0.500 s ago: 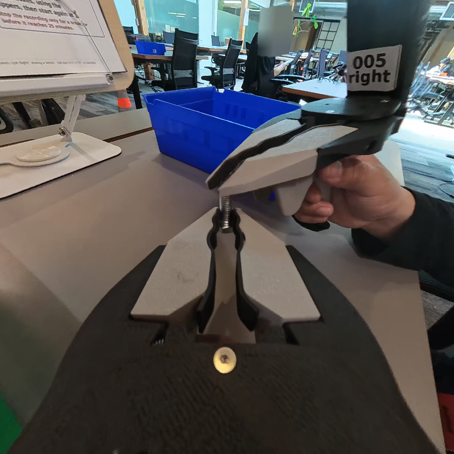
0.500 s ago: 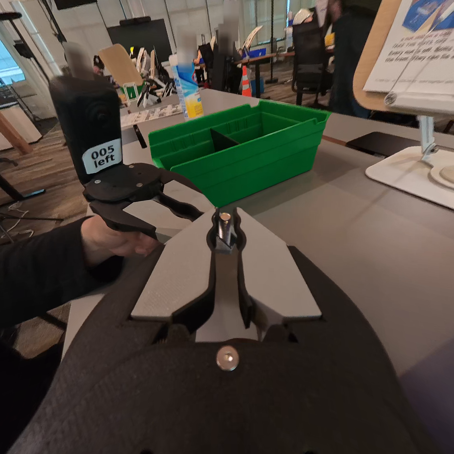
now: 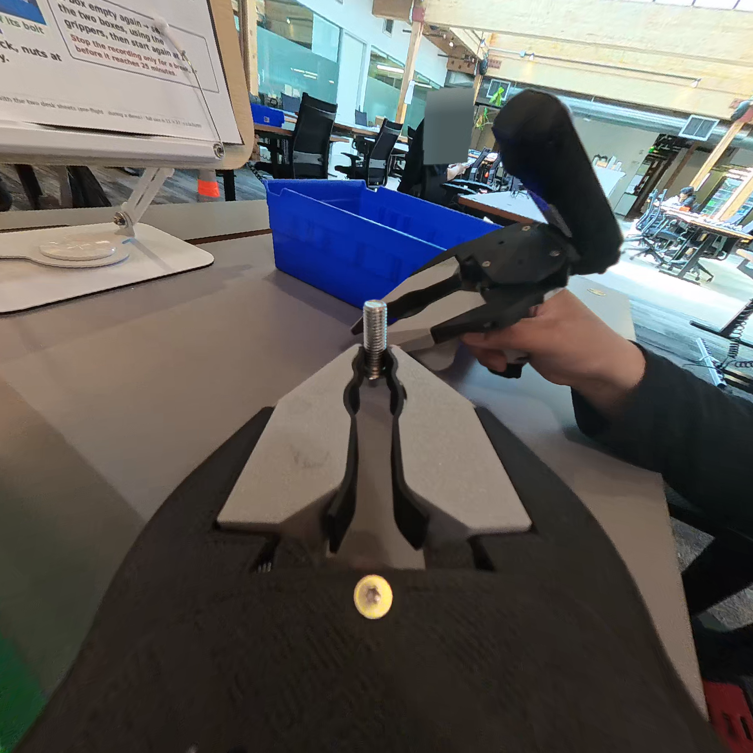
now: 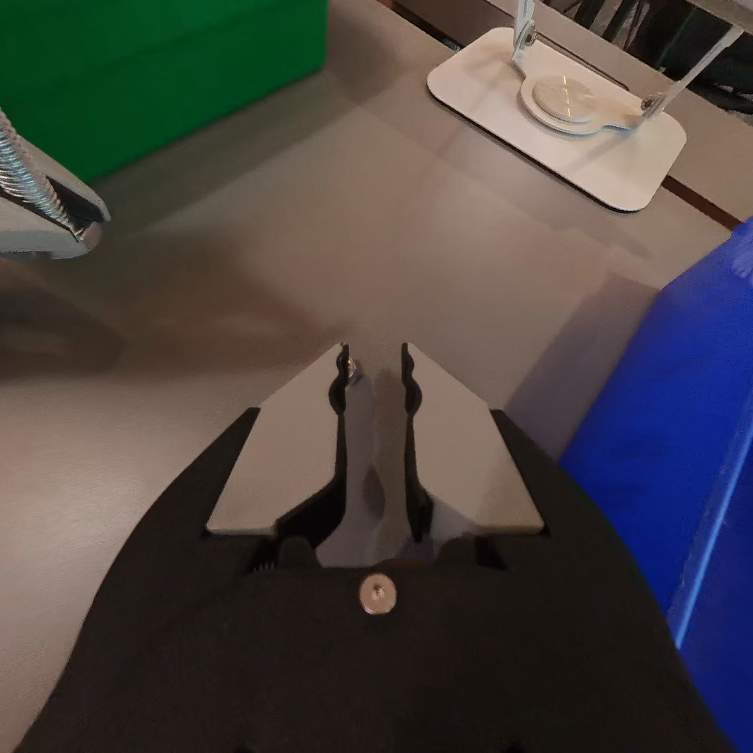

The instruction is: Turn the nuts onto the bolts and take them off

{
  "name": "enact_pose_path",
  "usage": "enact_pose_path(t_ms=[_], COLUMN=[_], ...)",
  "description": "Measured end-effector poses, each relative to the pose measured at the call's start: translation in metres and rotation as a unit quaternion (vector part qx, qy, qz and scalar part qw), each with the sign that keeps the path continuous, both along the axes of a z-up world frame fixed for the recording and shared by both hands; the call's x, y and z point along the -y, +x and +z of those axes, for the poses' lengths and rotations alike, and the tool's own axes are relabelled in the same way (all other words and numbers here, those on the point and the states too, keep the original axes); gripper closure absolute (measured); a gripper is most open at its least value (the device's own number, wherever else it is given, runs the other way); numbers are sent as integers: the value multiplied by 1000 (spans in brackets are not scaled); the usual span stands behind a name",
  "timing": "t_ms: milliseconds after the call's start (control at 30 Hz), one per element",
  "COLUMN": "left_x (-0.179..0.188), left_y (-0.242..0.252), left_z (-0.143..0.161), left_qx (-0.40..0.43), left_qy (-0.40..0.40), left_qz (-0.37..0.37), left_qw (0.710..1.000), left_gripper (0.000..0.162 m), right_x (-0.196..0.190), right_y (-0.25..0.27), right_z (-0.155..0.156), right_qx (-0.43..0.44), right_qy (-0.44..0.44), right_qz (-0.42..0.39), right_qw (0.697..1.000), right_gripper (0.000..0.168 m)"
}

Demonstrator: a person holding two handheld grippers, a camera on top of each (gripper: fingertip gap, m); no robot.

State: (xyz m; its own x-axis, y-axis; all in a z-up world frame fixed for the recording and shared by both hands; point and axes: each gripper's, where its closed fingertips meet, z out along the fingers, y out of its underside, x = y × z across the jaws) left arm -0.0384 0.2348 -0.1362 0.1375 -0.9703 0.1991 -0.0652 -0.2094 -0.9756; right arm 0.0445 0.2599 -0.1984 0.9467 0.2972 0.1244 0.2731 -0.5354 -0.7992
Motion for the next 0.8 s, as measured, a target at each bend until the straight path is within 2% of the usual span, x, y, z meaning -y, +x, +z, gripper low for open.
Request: enact_pose_path(t_ms=[133, 333, 667, 800], left_x=[-1, -8, -5, -2], left_y=[0, -3, -2, -1], left_z=[-1, 0, -1, 0], left_qx=[-6, 5, 2, 6], left_qy=[5, -13, -13, -20], left_qz=[5, 16, 8, -3], left_qw=[1000, 1000, 1000, 1000], left_gripper=[156, 156, 156, 156], right_x=[-1, 6, -1, -1], right_y=[25, -15, -11, -11], right_z=[-8, -7, -26, -29], right_qx=[31, -71, 7, 2], right_qy=[-21, -41, -52, -58], right_qz=[-65, 34, 25, 27], right_qw=[997, 996, 998, 998], right_gripper=[146, 143, 140, 140])
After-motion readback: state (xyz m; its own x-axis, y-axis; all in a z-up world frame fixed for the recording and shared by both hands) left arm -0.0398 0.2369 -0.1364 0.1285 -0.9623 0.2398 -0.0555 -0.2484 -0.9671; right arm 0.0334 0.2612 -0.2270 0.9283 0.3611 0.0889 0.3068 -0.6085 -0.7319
